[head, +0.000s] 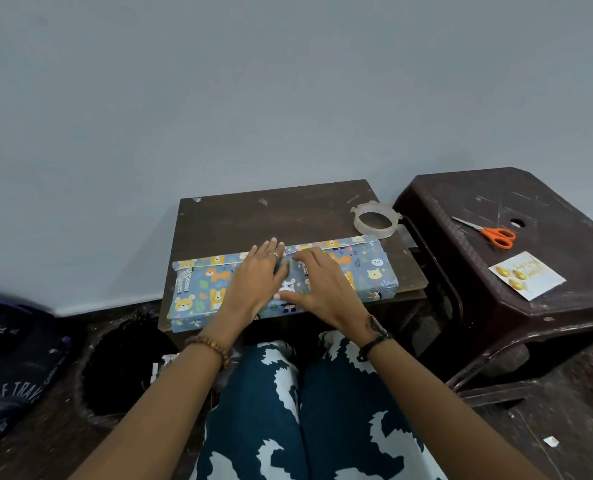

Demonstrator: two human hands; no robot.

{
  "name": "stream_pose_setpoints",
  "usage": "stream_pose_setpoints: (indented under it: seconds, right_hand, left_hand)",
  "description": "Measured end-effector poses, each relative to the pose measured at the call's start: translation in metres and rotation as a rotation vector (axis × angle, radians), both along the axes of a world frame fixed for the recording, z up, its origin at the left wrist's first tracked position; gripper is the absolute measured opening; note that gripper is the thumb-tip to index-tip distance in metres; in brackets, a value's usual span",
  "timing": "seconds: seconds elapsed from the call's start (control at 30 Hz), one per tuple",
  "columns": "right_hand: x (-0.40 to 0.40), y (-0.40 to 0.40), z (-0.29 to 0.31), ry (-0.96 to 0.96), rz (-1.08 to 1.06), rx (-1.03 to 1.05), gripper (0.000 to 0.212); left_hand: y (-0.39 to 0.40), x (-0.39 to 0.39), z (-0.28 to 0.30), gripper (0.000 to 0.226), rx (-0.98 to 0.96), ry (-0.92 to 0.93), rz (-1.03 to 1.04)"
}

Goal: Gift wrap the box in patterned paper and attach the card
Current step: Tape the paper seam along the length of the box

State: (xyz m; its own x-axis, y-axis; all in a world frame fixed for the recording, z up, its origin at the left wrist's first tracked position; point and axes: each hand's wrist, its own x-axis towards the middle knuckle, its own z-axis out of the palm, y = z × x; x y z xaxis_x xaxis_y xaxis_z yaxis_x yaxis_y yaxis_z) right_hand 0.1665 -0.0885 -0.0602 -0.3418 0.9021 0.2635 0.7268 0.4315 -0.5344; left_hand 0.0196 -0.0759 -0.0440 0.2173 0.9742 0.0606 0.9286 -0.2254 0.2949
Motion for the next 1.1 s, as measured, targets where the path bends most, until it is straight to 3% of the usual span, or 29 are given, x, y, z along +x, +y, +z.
stream_pose_setpoints:
  seconds: [0.13,0.2,0.27,0.4,0.6,0.8,1.1]
  right_hand:
    - [0.01,0.012,0.01,0.074,-0.04,-0.097,0.033]
    - [0.017,0.024,0.015,0.102,-0.15,-0.024,0.019]
    - [0.023,0.042,0.02,0.074,-0.303,0.057,0.018]
    - [0.03,0.087,0.032,-0.185,-0.565,0.093,0.022]
    - [0.033,0.125,0.036,-0.584,-0.808,-0.177,0.033]
    - [0.022,0.134,0.035,-0.907,-0.718,-0.283,0.023]
    - [0.009,0.137,0.04,-0.993,-0.564,-0.187,0.023]
  left_hand:
    - [0.0,-0.001,0.0,0.048,0.023,-0.025,-0.007]
    - [0.0,0.001,-0.001,0.048,0.022,-0.026,0.005]
    - [0.001,0.001,-0.002,0.048,0.022,-0.015,0.003]
    - [0.003,-0.001,-0.003,0.048,0.02,-0.031,0.003]
    - [0.003,-0.002,-0.005,0.047,0.042,-0.089,0.012]
    - [0.004,-0.003,-0.007,0.043,0.083,-0.071,0.009]
    - [0.004,-0.002,-0.012,0.04,0.141,0.043,-0.084]
